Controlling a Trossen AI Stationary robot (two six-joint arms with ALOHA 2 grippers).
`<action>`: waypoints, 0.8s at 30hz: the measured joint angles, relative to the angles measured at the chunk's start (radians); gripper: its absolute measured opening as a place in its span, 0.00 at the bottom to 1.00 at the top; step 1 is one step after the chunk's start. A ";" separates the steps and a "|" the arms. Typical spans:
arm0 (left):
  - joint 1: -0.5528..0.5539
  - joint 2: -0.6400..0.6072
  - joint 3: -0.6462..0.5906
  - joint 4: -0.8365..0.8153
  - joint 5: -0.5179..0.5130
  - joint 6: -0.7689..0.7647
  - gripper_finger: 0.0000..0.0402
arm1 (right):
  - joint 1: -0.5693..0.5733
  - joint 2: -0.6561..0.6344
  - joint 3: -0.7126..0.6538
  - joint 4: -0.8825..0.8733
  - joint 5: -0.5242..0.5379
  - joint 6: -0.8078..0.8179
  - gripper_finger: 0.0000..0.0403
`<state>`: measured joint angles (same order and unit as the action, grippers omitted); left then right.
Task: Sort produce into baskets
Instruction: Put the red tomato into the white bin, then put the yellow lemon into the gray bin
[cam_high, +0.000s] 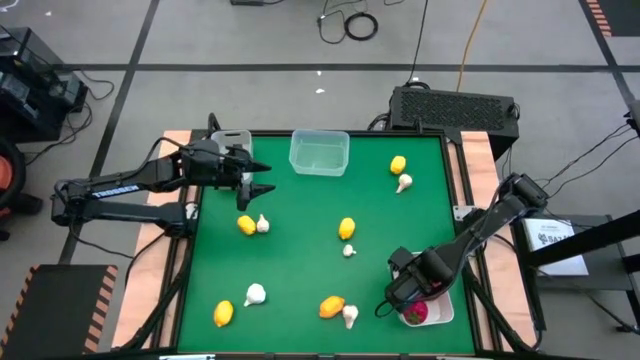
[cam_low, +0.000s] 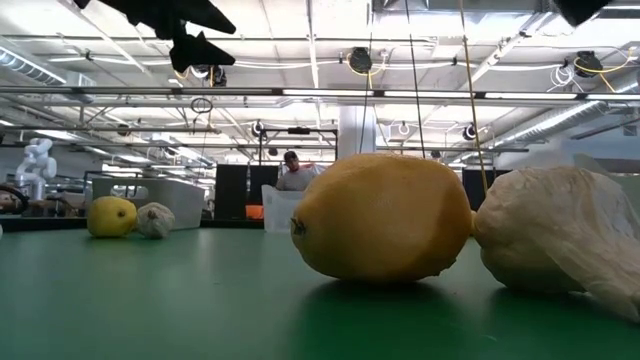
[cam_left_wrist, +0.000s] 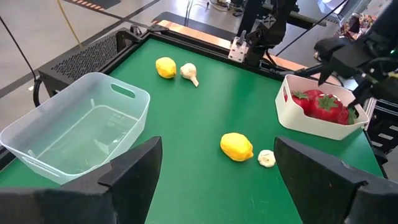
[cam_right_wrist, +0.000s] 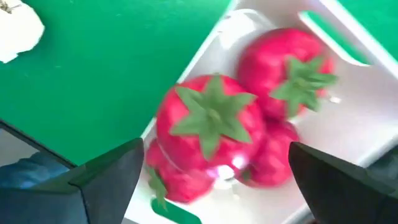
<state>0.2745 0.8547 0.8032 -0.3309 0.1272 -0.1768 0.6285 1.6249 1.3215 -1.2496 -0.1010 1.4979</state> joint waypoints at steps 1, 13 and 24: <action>0.000 0.000 0.000 0.000 0.000 0.000 0.78 | 0.000 0.000 0.018 -0.027 0.003 0.000 0.96; 0.000 0.000 0.000 0.000 0.019 -0.018 0.78 | 0.000 0.000 0.162 -0.183 0.020 -0.031 0.96; -0.091 0.000 0.000 -0.036 0.081 -0.138 0.78 | -0.095 -0.001 0.212 0.018 0.282 -0.313 0.97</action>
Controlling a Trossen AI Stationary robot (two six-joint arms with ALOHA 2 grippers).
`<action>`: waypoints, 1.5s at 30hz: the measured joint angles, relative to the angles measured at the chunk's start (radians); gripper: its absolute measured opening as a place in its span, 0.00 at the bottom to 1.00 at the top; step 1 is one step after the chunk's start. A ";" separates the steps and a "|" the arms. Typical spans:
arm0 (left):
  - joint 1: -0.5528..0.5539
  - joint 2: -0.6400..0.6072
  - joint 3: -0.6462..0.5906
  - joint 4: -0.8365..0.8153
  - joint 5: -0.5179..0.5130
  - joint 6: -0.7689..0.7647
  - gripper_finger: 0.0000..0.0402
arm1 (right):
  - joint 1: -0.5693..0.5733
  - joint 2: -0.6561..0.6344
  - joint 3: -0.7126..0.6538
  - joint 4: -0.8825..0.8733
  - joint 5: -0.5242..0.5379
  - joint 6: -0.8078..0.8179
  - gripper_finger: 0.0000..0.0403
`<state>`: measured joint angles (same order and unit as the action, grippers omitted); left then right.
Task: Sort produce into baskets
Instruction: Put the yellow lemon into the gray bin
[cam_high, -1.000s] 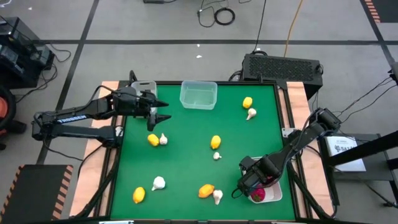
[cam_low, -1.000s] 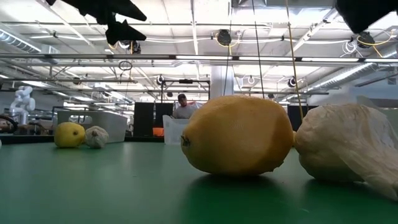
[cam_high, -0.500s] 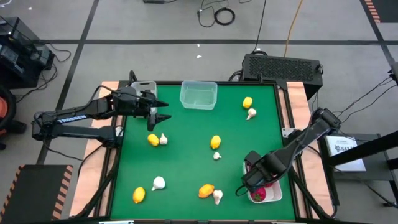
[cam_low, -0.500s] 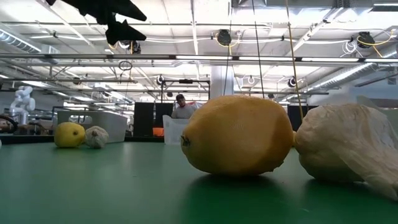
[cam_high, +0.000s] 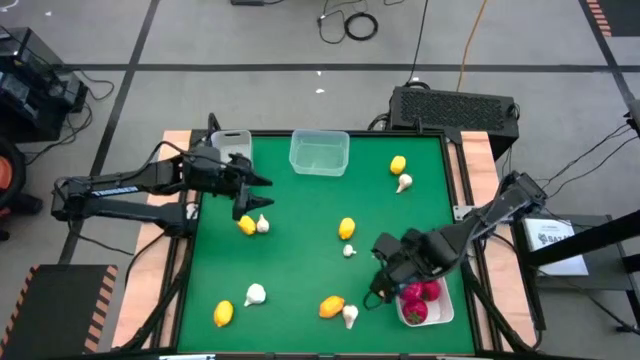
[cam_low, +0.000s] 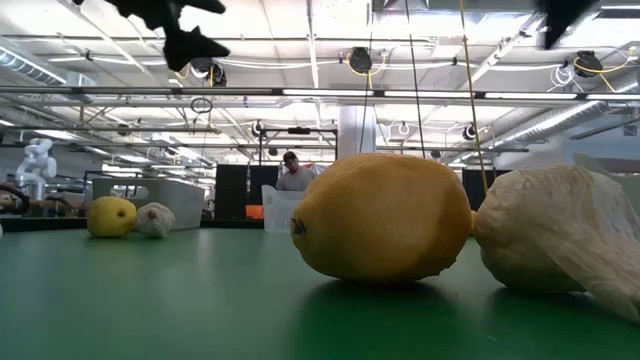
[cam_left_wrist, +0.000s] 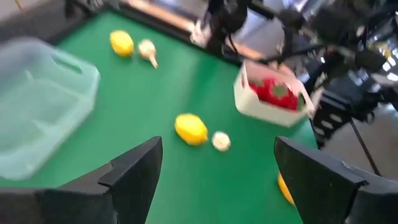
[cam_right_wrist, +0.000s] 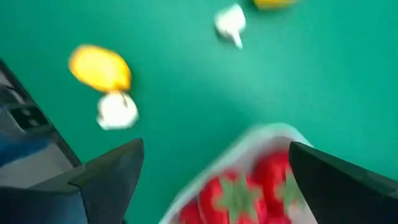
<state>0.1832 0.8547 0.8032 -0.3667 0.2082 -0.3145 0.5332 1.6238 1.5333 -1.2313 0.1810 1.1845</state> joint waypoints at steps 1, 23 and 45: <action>-0.013 0.000 0.000 -0.029 -0.012 -0.023 0.78 | -0.019 0.000 0.000 0.025 0.003 -0.043 0.97; -0.200 0.190 0.148 -0.746 -0.136 0.420 0.78 | -0.343 0.000 0.000 0.099 -0.003 -0.628 0.97; -0.189 0.642 0.136 -0.731 -0.254 0.663 0.78 | -0.254 0.000 0.000 0.094 0.003 -0.594 0.97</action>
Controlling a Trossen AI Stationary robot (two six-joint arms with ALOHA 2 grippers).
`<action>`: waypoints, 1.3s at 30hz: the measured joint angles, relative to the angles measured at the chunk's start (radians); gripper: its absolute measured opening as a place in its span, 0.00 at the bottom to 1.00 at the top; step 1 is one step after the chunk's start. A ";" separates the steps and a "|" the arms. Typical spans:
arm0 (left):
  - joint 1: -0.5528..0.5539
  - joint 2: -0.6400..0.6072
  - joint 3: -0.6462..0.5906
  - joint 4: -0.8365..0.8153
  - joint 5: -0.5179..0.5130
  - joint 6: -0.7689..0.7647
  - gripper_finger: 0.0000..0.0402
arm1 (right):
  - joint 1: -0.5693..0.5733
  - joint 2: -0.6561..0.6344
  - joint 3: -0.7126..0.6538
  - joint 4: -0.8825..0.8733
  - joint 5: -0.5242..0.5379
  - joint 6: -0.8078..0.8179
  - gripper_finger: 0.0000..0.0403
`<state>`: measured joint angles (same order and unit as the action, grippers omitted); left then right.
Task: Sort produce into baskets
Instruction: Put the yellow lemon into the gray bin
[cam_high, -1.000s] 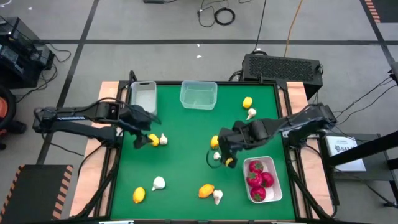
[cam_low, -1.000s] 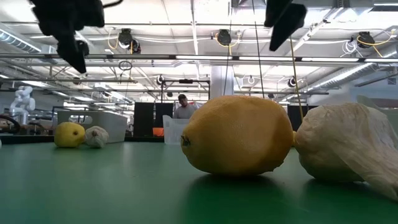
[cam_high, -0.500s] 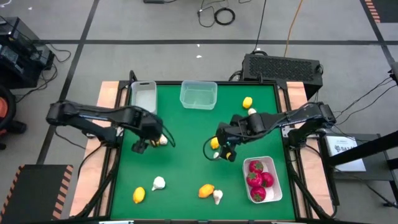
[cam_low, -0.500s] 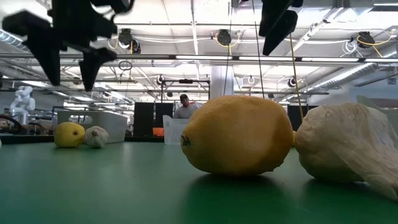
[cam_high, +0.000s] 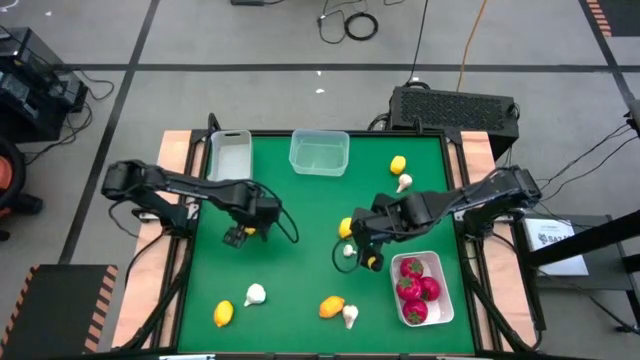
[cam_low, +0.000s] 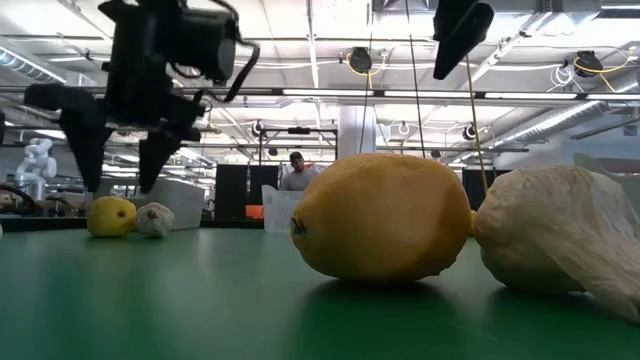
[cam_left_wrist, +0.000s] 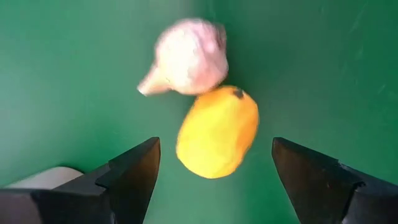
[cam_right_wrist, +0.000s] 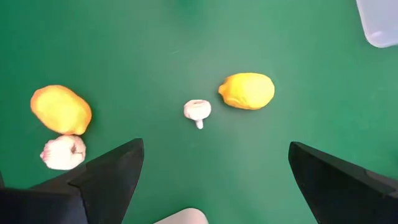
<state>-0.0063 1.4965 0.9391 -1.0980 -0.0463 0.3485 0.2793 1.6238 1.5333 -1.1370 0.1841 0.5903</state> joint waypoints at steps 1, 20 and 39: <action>0.000 0.008 -0.009 0.000 0.000 0.000 0.78 | 0.004 0.000 0.000 -0.001 0.000 0.000 0.97; 0.000 0.023 -0.088 0.120 -0.007 -0.027 0.77 | 0.054 0.000 0.000 -0.017 0.000 0.131 0.97; 0.006 -0.046 -0.036 0.009 0.013 -0.056 0.50 | 0.109 0.000 0.000 -0.014 0.002 0.214 0.97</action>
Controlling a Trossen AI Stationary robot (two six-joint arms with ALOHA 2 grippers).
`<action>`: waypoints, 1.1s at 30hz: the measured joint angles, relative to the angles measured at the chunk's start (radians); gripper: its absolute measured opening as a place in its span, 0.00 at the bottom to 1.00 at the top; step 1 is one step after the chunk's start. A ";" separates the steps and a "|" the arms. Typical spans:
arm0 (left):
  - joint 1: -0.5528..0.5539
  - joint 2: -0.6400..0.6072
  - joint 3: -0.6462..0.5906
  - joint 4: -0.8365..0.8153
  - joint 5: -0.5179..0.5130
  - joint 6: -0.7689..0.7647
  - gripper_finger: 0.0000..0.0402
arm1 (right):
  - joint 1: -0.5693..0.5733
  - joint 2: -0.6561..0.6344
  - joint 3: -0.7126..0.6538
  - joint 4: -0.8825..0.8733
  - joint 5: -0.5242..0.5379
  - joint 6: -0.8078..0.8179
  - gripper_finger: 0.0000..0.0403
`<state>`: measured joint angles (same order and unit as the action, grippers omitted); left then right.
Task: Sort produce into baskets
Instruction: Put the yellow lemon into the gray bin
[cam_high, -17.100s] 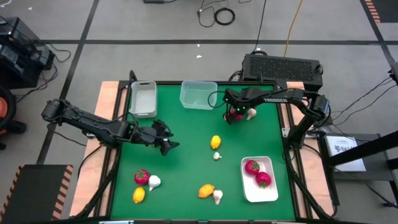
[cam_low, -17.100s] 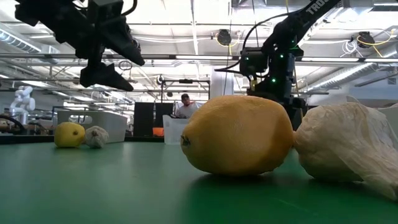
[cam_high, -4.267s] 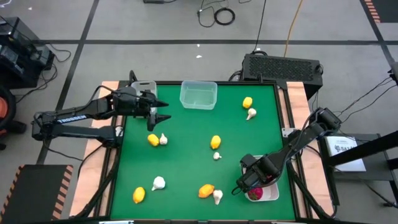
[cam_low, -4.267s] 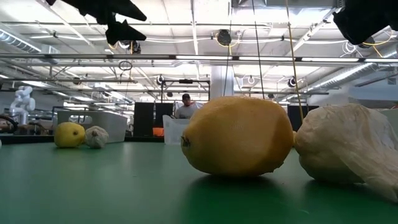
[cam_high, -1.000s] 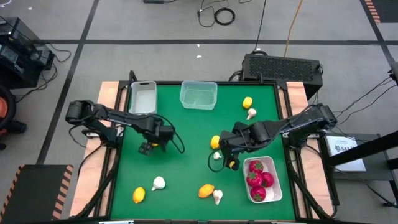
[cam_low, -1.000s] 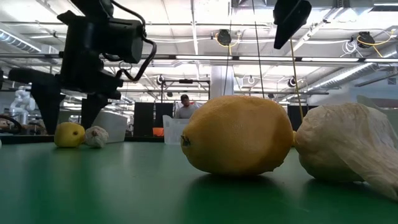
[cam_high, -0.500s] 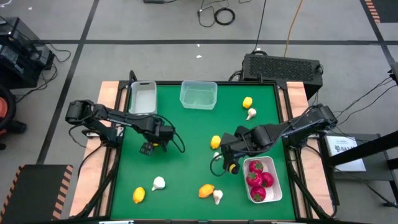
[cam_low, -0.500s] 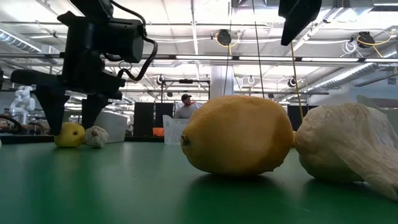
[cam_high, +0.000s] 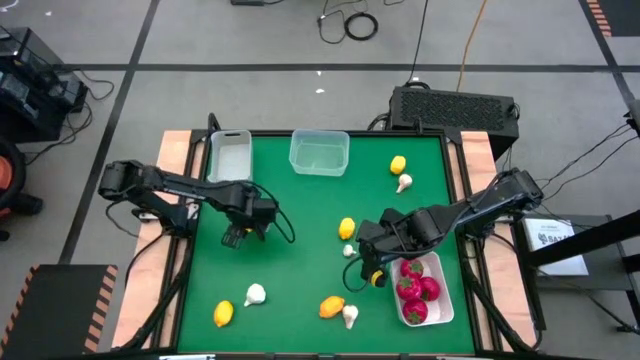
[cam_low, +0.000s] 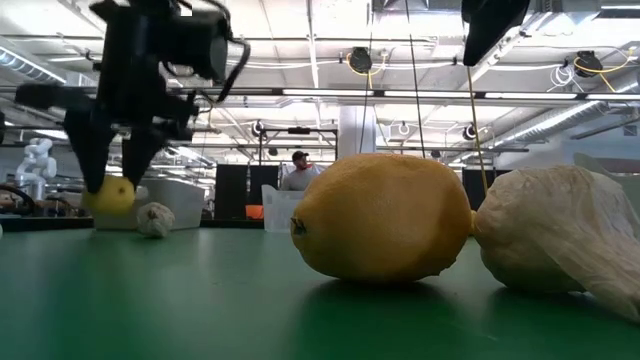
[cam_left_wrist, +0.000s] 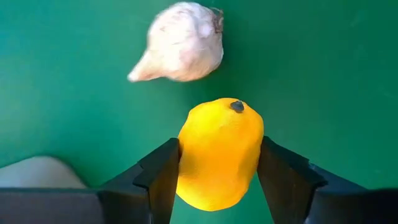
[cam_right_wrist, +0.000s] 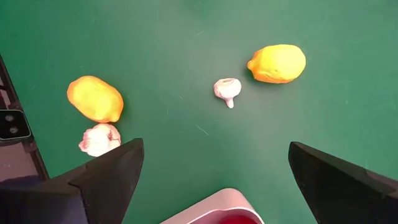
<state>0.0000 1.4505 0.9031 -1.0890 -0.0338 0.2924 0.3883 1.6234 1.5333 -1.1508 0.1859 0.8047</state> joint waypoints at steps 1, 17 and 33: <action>0.005 -0.019 0.012 -0.015 0.000 -0.006 0.50 | 0.000 0.000 0.000 0.001 0.003 0.000 0.97; 0.375 -0.396 0.106 -0.002 -0.187 -0.218 0.50 | -0.002 0.000 0.000 0.073 0.056 -0.006 0.97; 0.871 -0.274 0.106 0.102 -0.180 -0.497 0.50 | -0.052 0.021 0.000 0.295 0.211 -0.089 0.97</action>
<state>0.8707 1.1761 1.0088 -0.9871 -0.2136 -0.2050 0.3358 1.6442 1.5330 -0.8563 0.3964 0.7157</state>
